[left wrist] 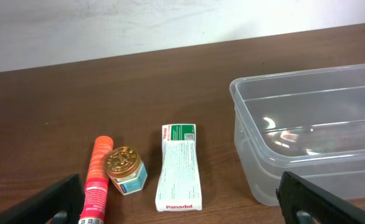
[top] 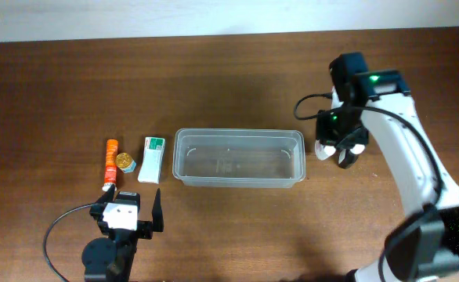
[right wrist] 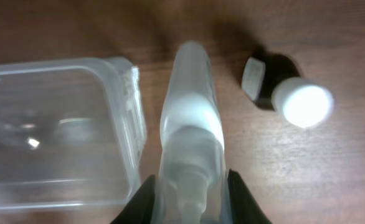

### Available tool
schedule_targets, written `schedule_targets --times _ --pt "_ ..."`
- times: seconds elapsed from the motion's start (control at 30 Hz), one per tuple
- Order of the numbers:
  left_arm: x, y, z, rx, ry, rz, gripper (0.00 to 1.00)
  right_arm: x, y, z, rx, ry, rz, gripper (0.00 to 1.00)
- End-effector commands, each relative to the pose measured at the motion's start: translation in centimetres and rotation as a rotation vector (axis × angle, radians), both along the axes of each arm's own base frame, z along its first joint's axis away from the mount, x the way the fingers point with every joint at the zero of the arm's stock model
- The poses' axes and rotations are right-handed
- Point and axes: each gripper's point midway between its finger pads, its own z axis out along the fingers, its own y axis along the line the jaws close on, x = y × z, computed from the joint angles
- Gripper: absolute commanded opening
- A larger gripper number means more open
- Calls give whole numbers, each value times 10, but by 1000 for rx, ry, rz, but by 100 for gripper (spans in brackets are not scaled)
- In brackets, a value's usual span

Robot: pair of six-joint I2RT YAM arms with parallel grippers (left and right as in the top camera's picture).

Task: Pack container
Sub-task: 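Carry the white bottle into the container's right end and release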

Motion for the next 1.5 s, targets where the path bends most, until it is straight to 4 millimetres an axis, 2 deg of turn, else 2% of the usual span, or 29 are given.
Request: schedule_targets --times 0.0,0.03,0.2,0.37,0.47,0.67,0.83,0.97,1.07,1.23,1.3,1.47 --pt "0 -5 0 11 -8 -28 99 -1 8 63 64 -159 9 7" --pt "-1 -5 0 11 -8 -28 99 -4 12 74 90 -173 8 4" --pt "0 -5 0 11 -8 -27 100 -22 39 118 268 -239 -30 4" --pt "-1 -5 0 11 -8 -28 100 -40 63 123 303 -214 -14 4" --pt "0 -5 0 11 -8 -28 99 -43 76 110 272 -175 -8 4" --pt "0 -5 0 11 -8 -28 99 -38 79 59 123 -77 -45 4" --pt "0 -5 0 11 -8 -28 99 -28 76 14 93 -17 -64 5" --pt "-1 -5 0 11 -8 -28 99 -28 76 -21 82 21 -65 5" --pt "-1 -5 0 11 -8 -28 100 -25 77 -39 86 10 -65 5" --pt "0 -5 0 11 -8 -28 99 -19 79 -52 91 -17 -65 5" --pt "-1 -5 0 11 -8 -28 100 -15 79 -53 91 -35 -65 16" --pt "0 -5 0 11 -8 -27 99 -7 81 -51 103 -68 -63 37"
